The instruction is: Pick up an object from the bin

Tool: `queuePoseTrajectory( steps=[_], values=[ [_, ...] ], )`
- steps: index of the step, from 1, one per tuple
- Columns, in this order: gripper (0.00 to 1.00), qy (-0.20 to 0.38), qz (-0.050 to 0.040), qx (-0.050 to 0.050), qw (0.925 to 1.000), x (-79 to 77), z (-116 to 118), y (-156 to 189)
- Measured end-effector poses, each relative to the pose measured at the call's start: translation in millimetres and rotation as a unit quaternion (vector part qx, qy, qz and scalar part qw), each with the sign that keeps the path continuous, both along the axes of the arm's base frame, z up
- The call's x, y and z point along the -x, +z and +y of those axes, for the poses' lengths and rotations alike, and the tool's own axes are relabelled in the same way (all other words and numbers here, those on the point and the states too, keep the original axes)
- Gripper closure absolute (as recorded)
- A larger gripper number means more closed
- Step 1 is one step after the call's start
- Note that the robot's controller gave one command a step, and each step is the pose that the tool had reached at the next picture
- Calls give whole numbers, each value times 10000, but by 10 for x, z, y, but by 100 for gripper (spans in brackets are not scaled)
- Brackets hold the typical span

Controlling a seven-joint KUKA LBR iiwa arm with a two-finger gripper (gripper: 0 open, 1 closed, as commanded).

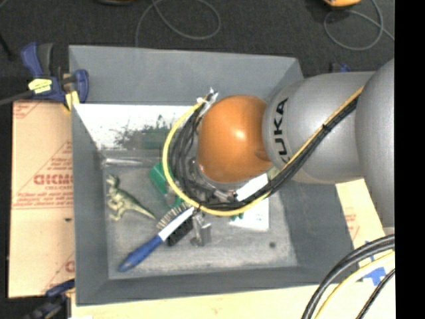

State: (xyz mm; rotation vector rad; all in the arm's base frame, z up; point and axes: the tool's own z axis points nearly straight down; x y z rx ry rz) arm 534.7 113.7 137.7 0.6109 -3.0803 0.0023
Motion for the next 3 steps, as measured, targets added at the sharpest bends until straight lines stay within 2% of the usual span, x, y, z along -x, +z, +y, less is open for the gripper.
queuePoseTrajectory(
  steps=[1, 2, 3],
  values=[
    [0, 1229, -1, -4, 9924, -102, -17, -248],
    [0, 1628, -3, -12, 9867, -187, -135, -677],
    [100, 2312, -30, -19, 9729, -217, -125, -670]
  ],
)
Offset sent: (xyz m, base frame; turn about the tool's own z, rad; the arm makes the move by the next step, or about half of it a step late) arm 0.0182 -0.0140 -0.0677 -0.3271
